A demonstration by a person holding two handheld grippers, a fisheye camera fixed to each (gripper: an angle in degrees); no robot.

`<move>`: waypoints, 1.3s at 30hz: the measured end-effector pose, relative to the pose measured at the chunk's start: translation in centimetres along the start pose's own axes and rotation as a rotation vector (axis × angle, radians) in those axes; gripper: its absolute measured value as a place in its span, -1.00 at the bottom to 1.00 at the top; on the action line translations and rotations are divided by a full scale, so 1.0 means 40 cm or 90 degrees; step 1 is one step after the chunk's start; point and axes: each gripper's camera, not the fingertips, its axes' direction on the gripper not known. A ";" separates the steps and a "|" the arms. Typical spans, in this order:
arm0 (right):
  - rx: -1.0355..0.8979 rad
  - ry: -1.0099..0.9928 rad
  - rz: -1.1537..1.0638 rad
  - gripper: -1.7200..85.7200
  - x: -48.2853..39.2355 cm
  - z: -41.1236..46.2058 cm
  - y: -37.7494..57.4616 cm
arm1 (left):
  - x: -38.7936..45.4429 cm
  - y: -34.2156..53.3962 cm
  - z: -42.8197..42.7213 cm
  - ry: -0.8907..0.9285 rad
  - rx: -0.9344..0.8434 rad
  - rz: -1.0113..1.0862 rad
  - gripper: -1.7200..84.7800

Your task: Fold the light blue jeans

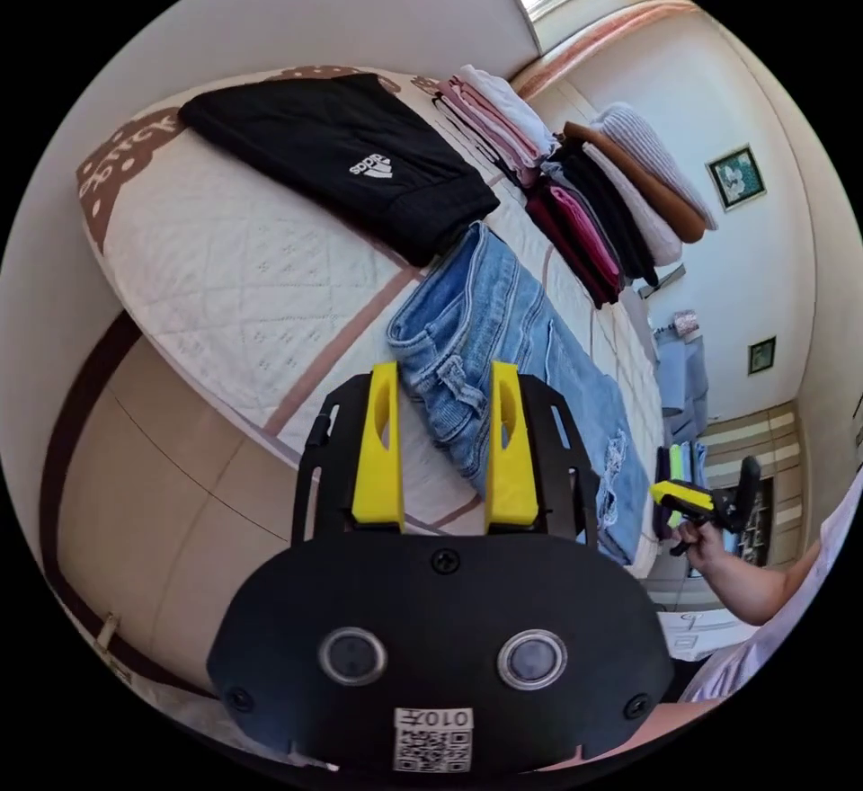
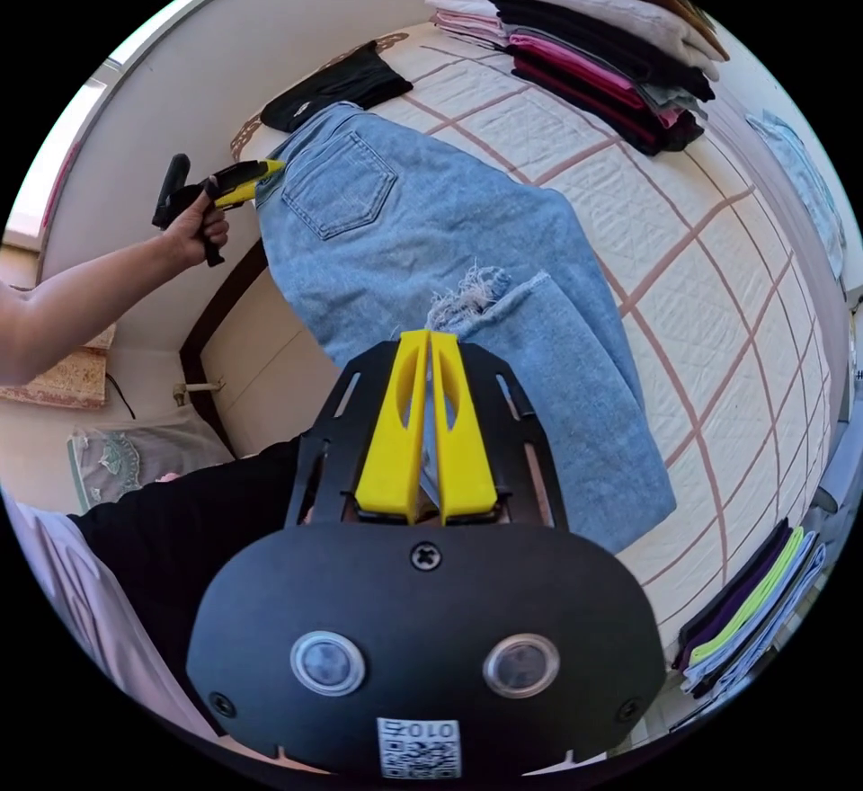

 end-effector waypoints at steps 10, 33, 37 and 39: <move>-0.042 -0.009 0.142 -0.90 0.193 0.087 0.252 | 0.233 0.056 -0.124 0.053 0.088 0.059 -0.81; 0.288 -0.696 0.454 -0.61 0.711 0.418 0.968 | 1.484 0.744 0.463 -0.026 -0.281 0.858 -0.82; 0.250 -0.706 0.427 -0.63 0.702 0.484 0.897 | 1.532 0.815 0.492 -0.053 -0.297 0.938 -0.81; 0.188 -0.676 0.442 -0.68 0.704 0.517 0.862 | 1.556 0.856 0.514 -0.033 -0.333 0.977 -0.81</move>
